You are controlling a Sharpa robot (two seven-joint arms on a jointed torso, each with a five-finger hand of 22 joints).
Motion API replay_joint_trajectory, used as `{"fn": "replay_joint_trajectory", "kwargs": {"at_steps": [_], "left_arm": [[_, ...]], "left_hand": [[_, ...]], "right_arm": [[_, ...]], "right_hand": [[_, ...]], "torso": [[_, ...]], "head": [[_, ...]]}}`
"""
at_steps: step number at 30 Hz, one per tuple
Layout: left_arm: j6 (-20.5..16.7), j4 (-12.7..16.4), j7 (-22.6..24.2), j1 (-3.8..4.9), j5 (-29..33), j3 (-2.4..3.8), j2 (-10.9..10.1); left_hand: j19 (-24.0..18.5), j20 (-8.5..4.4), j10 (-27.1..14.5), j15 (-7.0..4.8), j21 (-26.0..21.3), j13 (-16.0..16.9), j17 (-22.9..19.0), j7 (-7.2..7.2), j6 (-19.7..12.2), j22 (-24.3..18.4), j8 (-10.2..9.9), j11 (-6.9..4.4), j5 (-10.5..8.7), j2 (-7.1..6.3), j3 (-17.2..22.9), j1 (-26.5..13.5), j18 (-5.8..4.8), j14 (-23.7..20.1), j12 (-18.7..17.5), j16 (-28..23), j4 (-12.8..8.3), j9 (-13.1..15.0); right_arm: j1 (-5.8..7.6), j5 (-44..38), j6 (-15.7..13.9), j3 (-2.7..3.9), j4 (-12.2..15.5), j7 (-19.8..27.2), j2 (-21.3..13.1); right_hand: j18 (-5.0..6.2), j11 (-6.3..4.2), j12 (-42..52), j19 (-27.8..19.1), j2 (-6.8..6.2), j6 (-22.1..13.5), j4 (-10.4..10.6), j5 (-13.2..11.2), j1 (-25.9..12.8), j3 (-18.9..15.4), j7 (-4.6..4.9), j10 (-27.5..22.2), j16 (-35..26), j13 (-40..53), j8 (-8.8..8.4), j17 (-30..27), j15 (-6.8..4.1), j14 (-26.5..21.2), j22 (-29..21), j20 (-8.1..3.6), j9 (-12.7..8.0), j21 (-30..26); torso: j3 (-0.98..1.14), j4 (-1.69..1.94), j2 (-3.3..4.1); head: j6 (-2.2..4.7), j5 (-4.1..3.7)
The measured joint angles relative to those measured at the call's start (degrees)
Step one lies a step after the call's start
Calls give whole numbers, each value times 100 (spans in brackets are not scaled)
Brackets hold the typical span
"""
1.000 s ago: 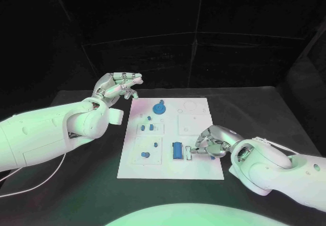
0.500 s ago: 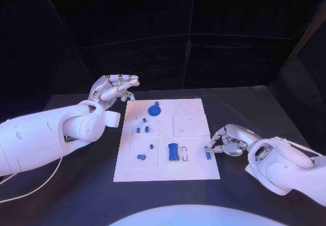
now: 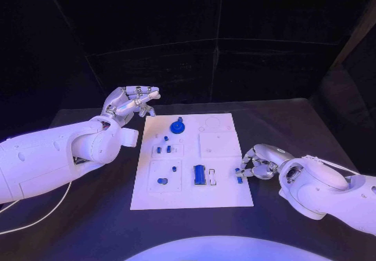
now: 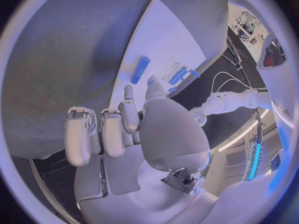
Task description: Assemble the parts on the task board
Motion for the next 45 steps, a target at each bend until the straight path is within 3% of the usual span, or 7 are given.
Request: {"fn": "replay_joint_trajectory", "kwargs": {"at_steps": [18, 38, 42, 45], "left_arm": [[14, -21, -1, 0, 0, -5, -2], [24, -4, -2, 0, 0, -9, -32], [24, -1, -3, 0, 0, -9, -35], [25, 1, -3, 0, 0, -9, -38]], "left_hand": [[0, 0, 0, 0, 0, 0, 0, 0, 0, 0, 0, 0, 0, 0, 0, 0, 0, 0, 0, 0, 0, 0], [0, 0, 0, 0, 0, 0, 0, 0, 0, 1, 0, 0, 0, 0, 0, 0, 0, 0, 0, 0, 0, 0], [0, 0, 0, 0, 0, 0, 0, 0, 0, 1, 0, 0, 0, 0, 0, 0, 0, 0, 0, 0, 0, 0], [0, 0, 0, 0, 0, 0, 0, 0, 0, 1, 0, 0, 0, 0, 0, 0, 0, 0, 0, 0, 0, 0]], "right_arm": [[-51, -266, 402, 16, -51, -194, 150], [-56, -1144, 818, 70, -190, -232, 526], [-52, -1293, 895, 75, -182, -231, 546], [-53, -1376, 930, 71, -151, -228, 546]], "right_hand": [[0, -12, 25, 0, 22, 182, -29, 0, 25, -82, -68, 12, 0, 9, 26, -1, -1, 0, 0, 0, 34, 0], [0, -35, -38, 0, -16, 275, -524, -153, 636, 113, -78, -8, 0, 4, -123, -2, 8, -6, 0, 0, 55, -22], [0, -56, -68, 0, -47, 278, -601, 238, 680, 195, -75, -28, 0, -18, -206, -2, 7, 13, 0, 0, 55, -47], [0, -55, -71, 0, -54, 275, -594, 816, 687, 320, -70, -28, -24, -31, -253, -2, 7, 14, 0, 0, 53, -47]], "torso": [[-4, -2, -3], [-8, 3, -1], [-8, 2, -1], [-7, -1, -1]], "head": [[-38, 24], [-46, 43], [-48, 53], [-48, 55]]}}
